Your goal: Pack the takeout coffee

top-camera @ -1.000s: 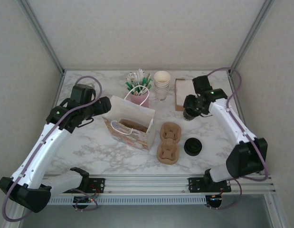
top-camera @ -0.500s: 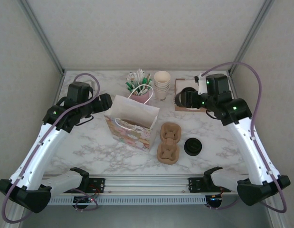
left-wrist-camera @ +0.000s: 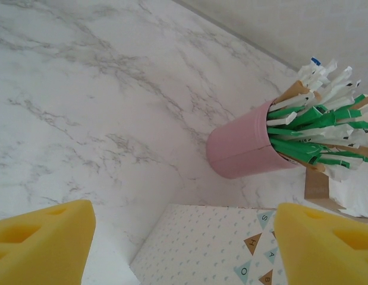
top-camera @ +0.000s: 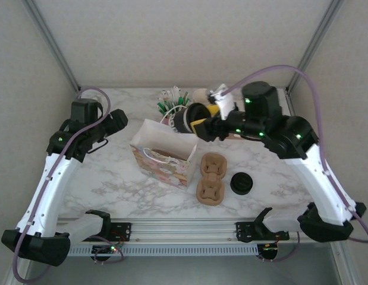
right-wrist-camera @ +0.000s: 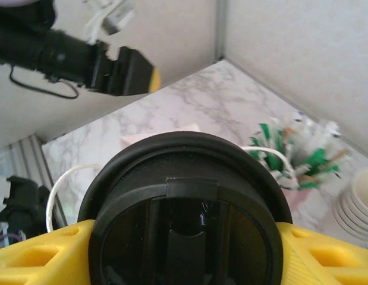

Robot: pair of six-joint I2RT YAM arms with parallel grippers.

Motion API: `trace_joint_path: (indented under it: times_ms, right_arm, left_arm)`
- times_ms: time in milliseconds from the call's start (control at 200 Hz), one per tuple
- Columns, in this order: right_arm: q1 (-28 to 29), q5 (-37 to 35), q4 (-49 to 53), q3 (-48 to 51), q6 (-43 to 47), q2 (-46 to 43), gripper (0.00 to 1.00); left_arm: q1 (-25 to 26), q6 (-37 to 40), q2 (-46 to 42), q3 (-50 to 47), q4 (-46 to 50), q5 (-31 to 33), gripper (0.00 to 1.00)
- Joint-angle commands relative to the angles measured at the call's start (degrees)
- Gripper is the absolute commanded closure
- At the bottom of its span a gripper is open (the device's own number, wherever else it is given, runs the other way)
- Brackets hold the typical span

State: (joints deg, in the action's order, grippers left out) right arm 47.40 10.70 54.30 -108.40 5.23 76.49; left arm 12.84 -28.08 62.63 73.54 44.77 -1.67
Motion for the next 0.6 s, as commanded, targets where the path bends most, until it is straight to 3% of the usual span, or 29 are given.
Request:
trace_joint_path:
  times_ms: [0, 150, 591]
  right_arm:
    - [2.71, 0.79, 4.27, -4.21, 5.05, 4.98, 0.38]
    - [3.74, 0.81, 6.12, -7.05, 6.41, 9.85, 0.38]
    - [4.72, -0.73, 14.67, -17.21, 10.71, 23.29, 0.4]
  left_arm:
    - [-0.58, 0.75, 0.8, -1.28, -0.52, -4.01, 0.21]
    - [-0.62, 3.53, 1.31, -2.39, -0.7, -9.31, 0.22]
    - [-0.62, 6.33, 1.7, -4.89, -1.97, -11.95, 0.22]
